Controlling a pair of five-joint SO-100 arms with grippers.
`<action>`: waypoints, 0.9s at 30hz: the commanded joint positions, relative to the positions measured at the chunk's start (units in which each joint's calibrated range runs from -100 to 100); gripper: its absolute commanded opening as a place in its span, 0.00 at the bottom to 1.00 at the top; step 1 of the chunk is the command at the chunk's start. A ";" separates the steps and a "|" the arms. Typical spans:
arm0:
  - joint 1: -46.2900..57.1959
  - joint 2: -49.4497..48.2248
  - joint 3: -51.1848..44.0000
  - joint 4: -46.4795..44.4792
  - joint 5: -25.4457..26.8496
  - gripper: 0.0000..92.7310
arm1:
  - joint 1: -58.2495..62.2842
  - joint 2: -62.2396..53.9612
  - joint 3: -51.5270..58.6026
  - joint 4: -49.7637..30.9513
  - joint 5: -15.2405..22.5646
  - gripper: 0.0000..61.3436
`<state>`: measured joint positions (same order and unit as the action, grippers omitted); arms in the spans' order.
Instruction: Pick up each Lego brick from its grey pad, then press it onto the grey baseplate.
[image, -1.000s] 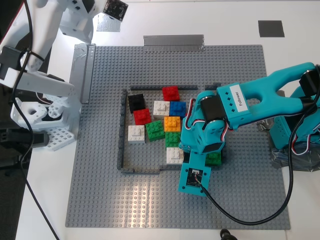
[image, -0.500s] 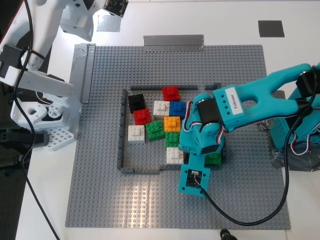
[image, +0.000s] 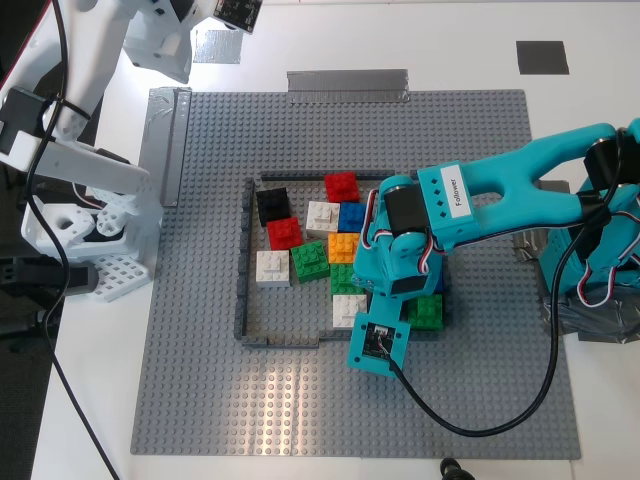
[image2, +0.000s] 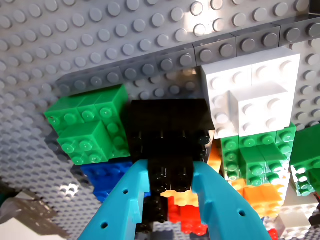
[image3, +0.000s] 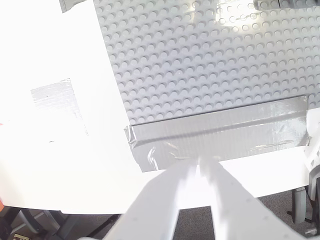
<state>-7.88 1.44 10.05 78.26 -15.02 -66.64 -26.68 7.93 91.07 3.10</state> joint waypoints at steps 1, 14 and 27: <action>-0.35 -0.32 -1.88 0.50 0.30 0.00 | 0.22 -0.44 -3.64 0.06 0.58 0.00; -2.67 -0.24 -1.61 0.42 0.30 0.00 | 0.66 -4.82 0.60 -0.67 1.17 0.00; -1.08 -0.49 -1.61 0.50 0.30 0.11 | 0.73 -5.25 0.06 -0.18 1.17 0.00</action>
<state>-10.10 1.78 10.05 78.43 -15.02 -65.55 -29.10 9.19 90.43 3.79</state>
